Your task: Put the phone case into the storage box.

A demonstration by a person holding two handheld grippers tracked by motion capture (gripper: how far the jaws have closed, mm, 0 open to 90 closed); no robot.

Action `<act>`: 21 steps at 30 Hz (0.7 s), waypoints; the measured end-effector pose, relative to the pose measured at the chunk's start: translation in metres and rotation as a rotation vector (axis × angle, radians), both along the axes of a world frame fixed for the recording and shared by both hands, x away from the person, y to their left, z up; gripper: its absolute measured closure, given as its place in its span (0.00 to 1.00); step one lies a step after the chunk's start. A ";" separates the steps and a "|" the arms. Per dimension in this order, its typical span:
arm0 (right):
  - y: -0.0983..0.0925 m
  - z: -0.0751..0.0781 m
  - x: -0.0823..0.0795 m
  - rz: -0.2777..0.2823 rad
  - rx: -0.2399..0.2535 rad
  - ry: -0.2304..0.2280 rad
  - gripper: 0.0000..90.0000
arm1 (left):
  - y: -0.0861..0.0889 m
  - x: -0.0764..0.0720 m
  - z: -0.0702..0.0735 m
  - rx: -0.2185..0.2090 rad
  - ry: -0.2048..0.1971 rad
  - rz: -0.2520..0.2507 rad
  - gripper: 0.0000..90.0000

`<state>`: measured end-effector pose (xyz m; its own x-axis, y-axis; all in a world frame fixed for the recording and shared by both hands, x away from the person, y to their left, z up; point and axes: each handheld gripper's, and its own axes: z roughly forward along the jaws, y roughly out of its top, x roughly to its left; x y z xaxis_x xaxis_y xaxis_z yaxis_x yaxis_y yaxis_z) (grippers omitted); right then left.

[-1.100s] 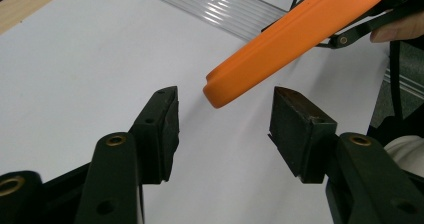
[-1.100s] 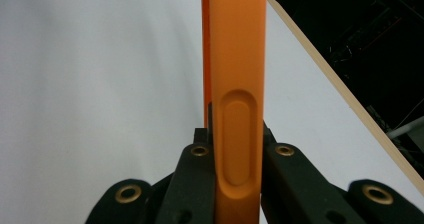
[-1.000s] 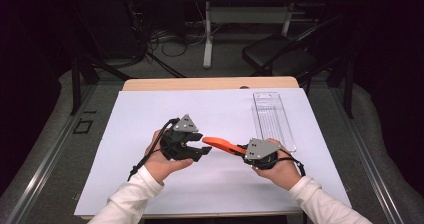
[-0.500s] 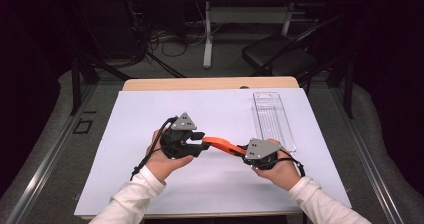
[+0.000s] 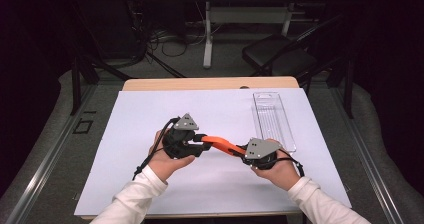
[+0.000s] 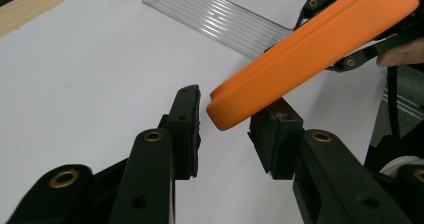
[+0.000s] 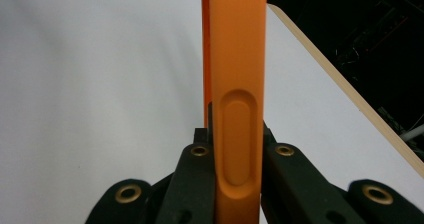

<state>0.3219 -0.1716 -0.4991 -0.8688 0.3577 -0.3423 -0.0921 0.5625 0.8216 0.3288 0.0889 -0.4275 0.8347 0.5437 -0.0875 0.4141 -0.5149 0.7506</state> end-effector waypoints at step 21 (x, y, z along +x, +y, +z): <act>0.001 -0.001 -0.001 0.010 0.007 -0.007 0.96 | -0.002 0.002 -0.002 -0.013 0.019 0.014 0.84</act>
<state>0.3210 -0.1703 -0.4999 -0.8698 0.3516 -0.3461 -0.1037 0.5555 0.8250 0.3310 0.0872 -0.4296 0.8250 0.5543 -0.1100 0.4354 -0.4994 0.7490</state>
